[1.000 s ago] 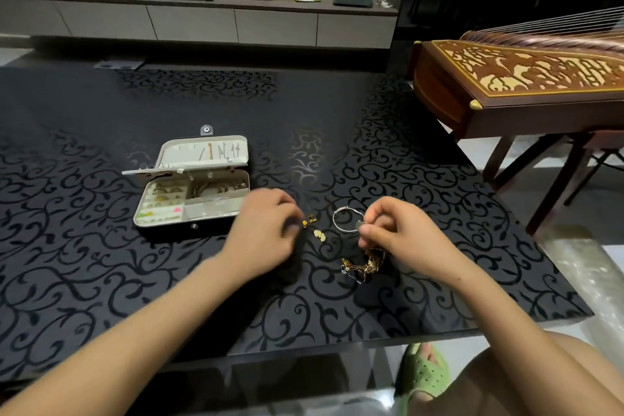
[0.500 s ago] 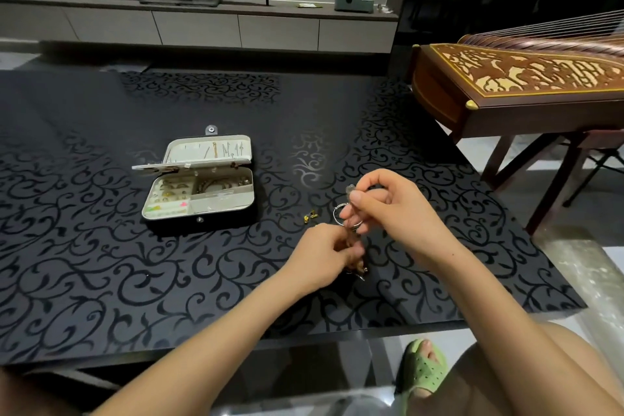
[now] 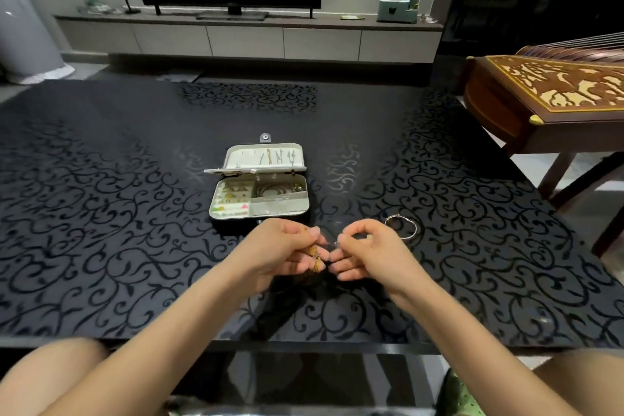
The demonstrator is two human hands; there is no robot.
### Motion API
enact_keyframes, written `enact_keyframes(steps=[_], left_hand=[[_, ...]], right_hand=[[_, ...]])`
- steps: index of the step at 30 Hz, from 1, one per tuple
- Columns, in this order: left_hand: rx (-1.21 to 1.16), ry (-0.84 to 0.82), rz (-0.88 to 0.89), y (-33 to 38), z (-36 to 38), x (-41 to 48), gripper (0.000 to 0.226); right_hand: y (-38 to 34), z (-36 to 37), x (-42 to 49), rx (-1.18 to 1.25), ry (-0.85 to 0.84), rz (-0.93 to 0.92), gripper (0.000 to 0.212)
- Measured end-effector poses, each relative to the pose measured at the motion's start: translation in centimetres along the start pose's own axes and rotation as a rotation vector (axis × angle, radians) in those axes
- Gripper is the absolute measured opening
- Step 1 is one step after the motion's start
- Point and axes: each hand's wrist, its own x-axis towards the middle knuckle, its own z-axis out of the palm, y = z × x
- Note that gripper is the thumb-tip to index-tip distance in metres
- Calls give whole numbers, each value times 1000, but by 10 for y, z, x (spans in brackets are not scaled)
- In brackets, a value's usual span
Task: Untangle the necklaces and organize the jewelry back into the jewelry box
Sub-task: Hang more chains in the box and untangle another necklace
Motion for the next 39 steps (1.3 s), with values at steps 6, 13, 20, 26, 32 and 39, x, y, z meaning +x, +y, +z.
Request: enact_keyframes(steps=[6,13,20,26,32,39], left_hand=[[-43,132,48,-1,-22,-10,19],[-130,148,55,-8,-42,-13,20],[-171,174,80,-18,-60,-18,23],[-46,210,154,-25,-63,-16,25],[60,243,205,-34,-64,-18,26],[-127,89,132,-37,-62,-15,29]], right_hand=[[-1,36,-12,-105,-179,-57,26],[-3,48,-15,-142,-328,-73,17],[-6,48,-11,-264,-186,-117,11],[-15,44,-6,-272,-128,-153,12],[-12,42,1,46,-76,-103,21],[-1,48,8,789,-148,90,18]])
